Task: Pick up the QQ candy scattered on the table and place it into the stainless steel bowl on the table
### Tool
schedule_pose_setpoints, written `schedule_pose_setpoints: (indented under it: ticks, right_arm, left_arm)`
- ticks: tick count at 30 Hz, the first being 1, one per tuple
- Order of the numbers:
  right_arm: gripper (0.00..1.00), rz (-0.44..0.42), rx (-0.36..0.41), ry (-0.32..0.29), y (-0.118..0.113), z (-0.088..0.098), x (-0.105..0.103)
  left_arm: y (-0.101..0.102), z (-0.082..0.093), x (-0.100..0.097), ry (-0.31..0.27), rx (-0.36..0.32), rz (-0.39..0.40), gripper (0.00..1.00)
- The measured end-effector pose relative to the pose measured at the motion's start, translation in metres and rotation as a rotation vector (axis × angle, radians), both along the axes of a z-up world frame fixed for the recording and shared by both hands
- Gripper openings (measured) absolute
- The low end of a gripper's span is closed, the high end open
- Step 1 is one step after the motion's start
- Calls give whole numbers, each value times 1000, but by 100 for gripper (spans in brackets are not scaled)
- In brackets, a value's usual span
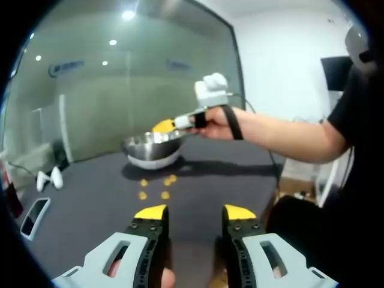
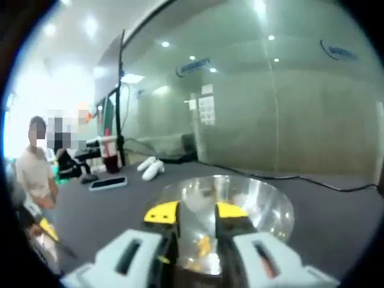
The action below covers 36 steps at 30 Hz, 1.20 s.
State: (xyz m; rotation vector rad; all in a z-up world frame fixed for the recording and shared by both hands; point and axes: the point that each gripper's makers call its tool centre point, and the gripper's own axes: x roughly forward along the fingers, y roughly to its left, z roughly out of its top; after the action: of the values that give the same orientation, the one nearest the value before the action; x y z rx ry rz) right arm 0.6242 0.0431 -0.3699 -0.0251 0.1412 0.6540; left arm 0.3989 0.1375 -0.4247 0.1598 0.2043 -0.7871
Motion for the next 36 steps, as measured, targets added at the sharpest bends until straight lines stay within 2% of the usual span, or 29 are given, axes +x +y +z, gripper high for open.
schedule_pose_setpoints:
  ticks: [4,9,13,17,20,23,25,28,30,34,36]
  right_arm:
    - [26,48,6,6,-2,-5,-26]
    - [25,112,-41,-26,-3,-7,-60]
    - [25,129,-64,-31,-12,-16,-81]
    - [25,144,-86,-7,-22,-37,-100]
    - [25,157,-193,-25,-25,-56,-114]
    - [25,167,-184,-12,-25,-63,-122]
    - [24,156,-199,-26,-28,-61,-126]
    - [24,171,-163,-13,-27,-62,-123]
    - [24,193,-179,21,-20,-74,-125]
    - [25,270,-200,48,-1,-87,-137]
    - [25,304,-206,37,10,-89,-140]
  left_arm:
    - [1,-1,1,0,-3,8,37]
    - [4,1,4,-4,-17,20,37]
    - [4,1,5,-5,-13,21,37]
    - [3,0,5,-4,-16,21,37]
    - [2,-2,5,-1,-19,19,37]
    - [1,-2,6,1,-19,19,37]
    - [0,1,6,0,-30,16,37]
    - [-2,3,5,-9,-31,10,37]
    - [-1,2,5,-6,-27,11,37]
    - [0,4,4,0,-37,13,37]
    - [0,6,2,1,-50,11,37]
